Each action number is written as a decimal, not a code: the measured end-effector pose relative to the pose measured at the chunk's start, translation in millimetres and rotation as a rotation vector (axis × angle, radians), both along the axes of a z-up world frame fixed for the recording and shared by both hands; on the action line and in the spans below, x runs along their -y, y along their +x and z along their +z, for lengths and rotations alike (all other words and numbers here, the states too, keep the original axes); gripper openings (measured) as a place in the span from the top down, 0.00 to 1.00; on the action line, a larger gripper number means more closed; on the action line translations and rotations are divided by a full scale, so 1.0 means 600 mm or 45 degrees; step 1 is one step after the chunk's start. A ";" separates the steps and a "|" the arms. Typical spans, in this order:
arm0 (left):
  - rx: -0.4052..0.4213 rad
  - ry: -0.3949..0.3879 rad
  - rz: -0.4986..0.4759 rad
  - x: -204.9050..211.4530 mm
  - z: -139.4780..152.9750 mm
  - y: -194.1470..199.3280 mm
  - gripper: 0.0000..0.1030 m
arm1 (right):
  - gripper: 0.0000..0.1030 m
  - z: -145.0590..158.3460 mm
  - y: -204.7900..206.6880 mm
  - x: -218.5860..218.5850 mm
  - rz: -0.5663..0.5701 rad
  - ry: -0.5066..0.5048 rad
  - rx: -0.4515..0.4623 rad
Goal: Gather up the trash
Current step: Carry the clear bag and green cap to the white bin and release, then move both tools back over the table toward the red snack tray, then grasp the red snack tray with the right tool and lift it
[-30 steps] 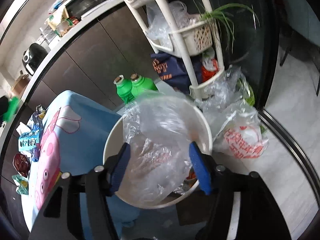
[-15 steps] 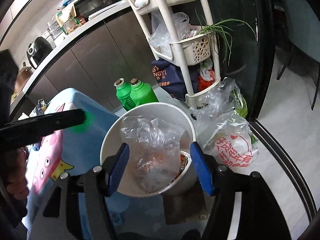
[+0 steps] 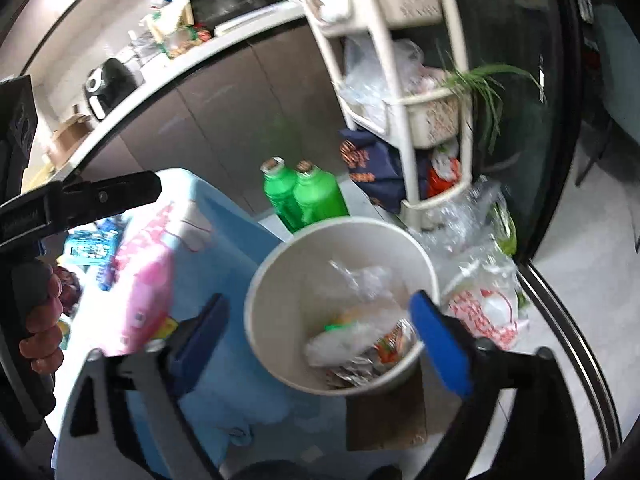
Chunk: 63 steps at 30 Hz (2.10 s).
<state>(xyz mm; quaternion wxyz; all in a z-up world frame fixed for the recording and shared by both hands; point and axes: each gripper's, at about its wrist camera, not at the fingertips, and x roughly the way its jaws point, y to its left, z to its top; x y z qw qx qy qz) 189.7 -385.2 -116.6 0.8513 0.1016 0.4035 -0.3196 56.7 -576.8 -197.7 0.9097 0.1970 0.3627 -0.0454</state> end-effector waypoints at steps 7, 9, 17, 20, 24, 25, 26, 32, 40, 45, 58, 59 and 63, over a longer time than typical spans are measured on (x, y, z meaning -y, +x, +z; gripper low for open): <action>0.081 -0.068 0.146 -0.125 0.086 -0.045 0.08 | 0.03 0.096 -0.002 -0.073 0.092 -0.066 0.097; 0.091 -0.070 0.193 -0.165 0.102 -0.061 0.08 | 0.03 0.118 -0.005 -0.100 0.117 -0.078 0.109; 0.119 -0.024 0.415 -0.364 0.110 -0.122 0.08 | 0.03 0.179 -0.021 -0.233 0.281 -0.096 0.152; 0.090 -0.018 0.493 -0.437 0.097 -0.131 0.08 | 0.03 0.180 -0.016 -0.289 0.346 -0.102 0.134; 0.055 -0.003 0.603 -0.536 0.074 -0.146 0.08 | 0.03 0.174 -0.006 -0.355 0.423 -0.066 0.097; 0.039 -0.012 0.616 -0.558 0.068 -0.150 0.08 | 0.03 0.172 -0.001 -0.371 0.444 -0.054 0.083; 0.032 -0.018 0.624 -0.572 0.065 -0.153 0.08 | 0.03 0.169 0.005 -0.387 0.464 -0.041 0.072; -0.025 -0.051 0.623 -0.632 0.035 -0.162 0.09 | 0.07 0.162 0.054 -0.465 0.580 0.016 0.007; -0.032 -0.098 0.591 -0.662 0.024 -0.160 0.10 | 0.35 0.132 0.177 -0.583 0.738 0.001 -0.116; -0.053 -0.093 0.609 -0.674 0.011 -0.142 0.09 | 0.40 0.107 0.240 -0.626 0.762 -0.012 -0.161; -0.123 -0.139 0.487 -0.625 -0.001 -0.098 0.08 | 0.93 0.167 0.199 -0.562 0.619 -0.108 0.010; -0.118 -0.134 0.471 -0.615 -0.001 -0.094 0.08 | 0.93 0.171 0.192 -0.554 0.608 -0.096 0.016; -0.131 -0.152 0.473 -0.585 -0.006 -0.056 0.08 | 0.93 0.177 0.160 -0.528 0.581 -0.100 0.021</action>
